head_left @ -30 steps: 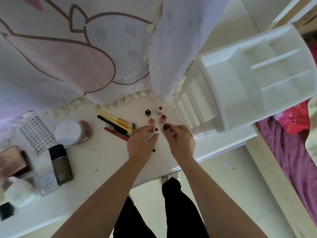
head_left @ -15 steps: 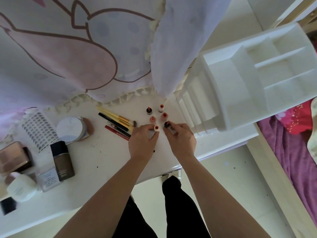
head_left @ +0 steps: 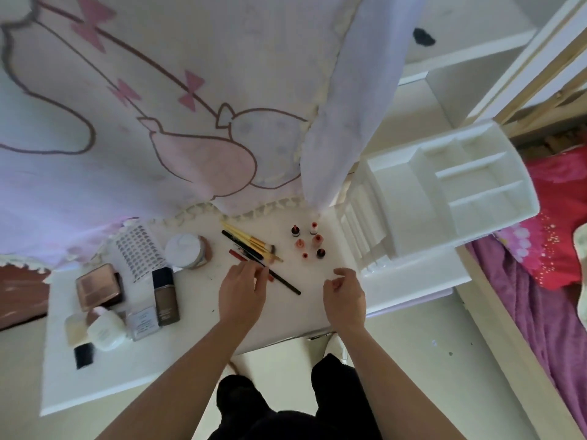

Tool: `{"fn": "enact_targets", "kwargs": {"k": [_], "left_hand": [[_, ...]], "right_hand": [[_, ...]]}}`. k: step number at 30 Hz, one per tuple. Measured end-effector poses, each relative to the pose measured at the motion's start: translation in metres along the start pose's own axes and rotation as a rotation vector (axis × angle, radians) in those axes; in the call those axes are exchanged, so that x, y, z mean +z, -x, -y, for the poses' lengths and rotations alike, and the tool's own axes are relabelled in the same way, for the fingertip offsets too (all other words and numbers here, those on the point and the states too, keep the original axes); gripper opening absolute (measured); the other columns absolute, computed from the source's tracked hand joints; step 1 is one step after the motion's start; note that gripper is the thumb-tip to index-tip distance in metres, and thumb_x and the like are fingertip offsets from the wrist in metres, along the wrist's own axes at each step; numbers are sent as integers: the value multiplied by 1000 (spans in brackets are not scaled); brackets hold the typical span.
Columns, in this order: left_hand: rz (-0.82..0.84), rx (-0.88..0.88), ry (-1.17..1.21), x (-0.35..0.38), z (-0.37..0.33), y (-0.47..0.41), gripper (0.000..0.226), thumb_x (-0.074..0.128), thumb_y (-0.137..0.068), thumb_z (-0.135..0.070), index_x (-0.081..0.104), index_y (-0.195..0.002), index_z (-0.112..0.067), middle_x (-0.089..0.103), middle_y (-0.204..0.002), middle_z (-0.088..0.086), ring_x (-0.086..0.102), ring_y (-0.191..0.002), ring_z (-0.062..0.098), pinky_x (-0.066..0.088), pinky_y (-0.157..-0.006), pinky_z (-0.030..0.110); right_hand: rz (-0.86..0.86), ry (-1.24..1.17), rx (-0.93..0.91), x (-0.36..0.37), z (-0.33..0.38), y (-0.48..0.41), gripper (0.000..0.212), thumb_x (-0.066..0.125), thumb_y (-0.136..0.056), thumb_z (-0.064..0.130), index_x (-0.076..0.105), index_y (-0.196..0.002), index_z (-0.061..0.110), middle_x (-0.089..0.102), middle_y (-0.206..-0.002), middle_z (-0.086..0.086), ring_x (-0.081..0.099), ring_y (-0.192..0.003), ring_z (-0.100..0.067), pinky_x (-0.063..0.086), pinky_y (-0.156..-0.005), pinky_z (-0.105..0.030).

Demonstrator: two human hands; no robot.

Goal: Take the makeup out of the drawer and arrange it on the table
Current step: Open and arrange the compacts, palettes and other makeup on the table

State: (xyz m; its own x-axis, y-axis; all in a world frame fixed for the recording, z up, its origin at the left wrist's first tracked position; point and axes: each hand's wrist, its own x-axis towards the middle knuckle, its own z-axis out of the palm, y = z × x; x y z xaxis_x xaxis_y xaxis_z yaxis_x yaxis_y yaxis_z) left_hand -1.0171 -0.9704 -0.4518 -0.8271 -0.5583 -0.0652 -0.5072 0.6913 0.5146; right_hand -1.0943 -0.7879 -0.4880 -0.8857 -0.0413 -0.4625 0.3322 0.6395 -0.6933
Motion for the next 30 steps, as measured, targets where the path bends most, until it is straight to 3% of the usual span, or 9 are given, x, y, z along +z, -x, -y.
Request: {"fn": "enact_targets", "kwargs": {"k": [2, 5, 9, 13, 17, 22, 26, 30], "left_hand": [[-76, 3, -48, -25, 13, 8, 14, 62, -95, -25, 64, -86, -15, 65, -80, -2, 58, -76, 21, 47, -63, 34], [-207, -48, -91, -63, 33, 17, 12, 67, -92, -20, 64, -83, -13, 66, -80, 1, 59, -77, 22, 46, -63, 31], [-274, -182, -143, -105, 66, 31, 13, 64, -93, -20, 65, -83, -12, 66, -81, 4, 59, -79, 25, 42, -64, 31], [-341, -267, -71, -129, 98, 50, 13, 63, -93, -22, 61, -82, -16, 65, -83, -1, 54, -77, 19, 39, -61, 29], [-341, -293, -69, -141, 126, 57, 13, 64, -93, -24, 60, -83, -16, 64, -83, -3, 47, -78, 11, 39, -60, 25], [-271, -277, -3, -146, 150, 43, 13, 63, -94, -25, 59, -84, -18, 54, -81, -13, 53, -79, 15, 37, -62, 23], [-207, -286, 59, -140, 165, 17, 13, 60, -96, -25, 59, -85, -17, 55, -82, -11, 57, -80, 18, 35, -67, 26], [-178, -258, 85, -135, 178, -9, 11, 59, -95, -23, 62, -88, -17, 58, -83, -7, 57, -79, 18, 48, -67, 32]], "right_hand": [[-13, 2, -45, 7, 8, 21, 18, 58, -94, 22, 55, -111, 24, 63, -90, 10, 63, -87, -15, 49, -75, -32], [51, 33, -187, 27, 29, 44, 14, 60, -94, 24, 51, -103, 29, 62, -91, 10, 61, -83, -13, 51, -74, -33], [204, 124, -397, 58, 70, 57, 13, 58, -95, 27, 52, -107, 28, 58, -98, 10, 59, -84, -12, 52, -74, -33], [291, 188, -549, 89, 109, 64, 24, 60, -94, 26, 54, -117, 24, 56, -106, 10, 57, -93, -12, 44, -74, -28], [303, 232, -582, 113, 130, 70, 26, 60, -94, 28, 54, -119, 26, 56, -110, 12, 58, -97, -10, 48, -78, -28], [297, 311, -583, 135, 142, 73, 30, 59, -95, 28, 51, -124, 24, 52, -124, 7, 57, -103, -12, 45, -81, -24], [273, 387, -661, 153, 153, 70, 52, 64, -91, 27, 43, -138, 23, 43, -139, 0, 49, -125, -21, 43, -91, -26], [369, 575, -698, 175, 166, 59, 83, 65, -91, 40, 16, -157, 29, 7, -166, -7, 17, -150, -35, 31, -115, -49]]}}
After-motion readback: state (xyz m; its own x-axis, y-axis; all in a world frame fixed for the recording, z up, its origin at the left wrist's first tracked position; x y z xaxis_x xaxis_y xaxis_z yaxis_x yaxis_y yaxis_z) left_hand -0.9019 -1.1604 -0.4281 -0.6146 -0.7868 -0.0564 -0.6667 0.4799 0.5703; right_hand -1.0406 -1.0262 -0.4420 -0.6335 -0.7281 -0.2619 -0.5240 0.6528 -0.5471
